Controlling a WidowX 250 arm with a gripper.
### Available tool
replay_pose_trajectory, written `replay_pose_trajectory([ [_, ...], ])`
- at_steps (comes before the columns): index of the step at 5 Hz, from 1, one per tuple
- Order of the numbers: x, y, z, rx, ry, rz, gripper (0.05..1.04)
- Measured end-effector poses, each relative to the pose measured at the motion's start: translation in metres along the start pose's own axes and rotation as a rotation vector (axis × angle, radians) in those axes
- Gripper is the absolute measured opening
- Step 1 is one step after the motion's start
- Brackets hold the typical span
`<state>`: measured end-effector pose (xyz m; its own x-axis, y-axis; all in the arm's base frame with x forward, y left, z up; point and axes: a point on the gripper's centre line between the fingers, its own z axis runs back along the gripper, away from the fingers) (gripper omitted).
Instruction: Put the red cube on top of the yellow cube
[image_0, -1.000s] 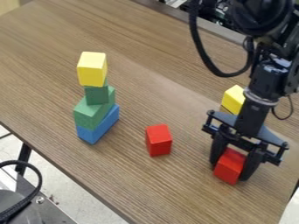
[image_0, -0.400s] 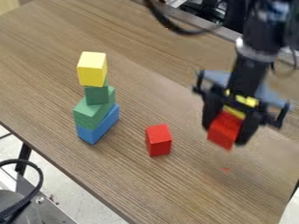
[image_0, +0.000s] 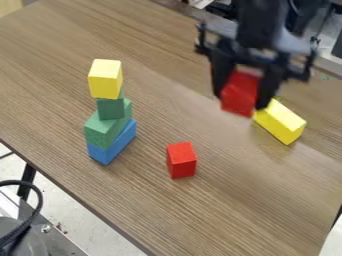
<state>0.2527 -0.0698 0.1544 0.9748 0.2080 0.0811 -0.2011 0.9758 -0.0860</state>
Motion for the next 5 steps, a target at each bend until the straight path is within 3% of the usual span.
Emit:
replay_pose_trajectory([
  [1,0.008,0.021,0.035,-0.042,-0.091,0.084,0.586],
  [2,0.012,0.042,0.055,-0.072,-0.118,0.16,0.586],
  [3,0.012,0.064,0.061,-0.101,-0.107,0.25,0.586],
  [4,0.009,0.083,0.065,-0.068,-0.087,0.34,0.586],
  [5,0.011,0.101,0.056,-0.026,-0.043,0.411,0.586],
])
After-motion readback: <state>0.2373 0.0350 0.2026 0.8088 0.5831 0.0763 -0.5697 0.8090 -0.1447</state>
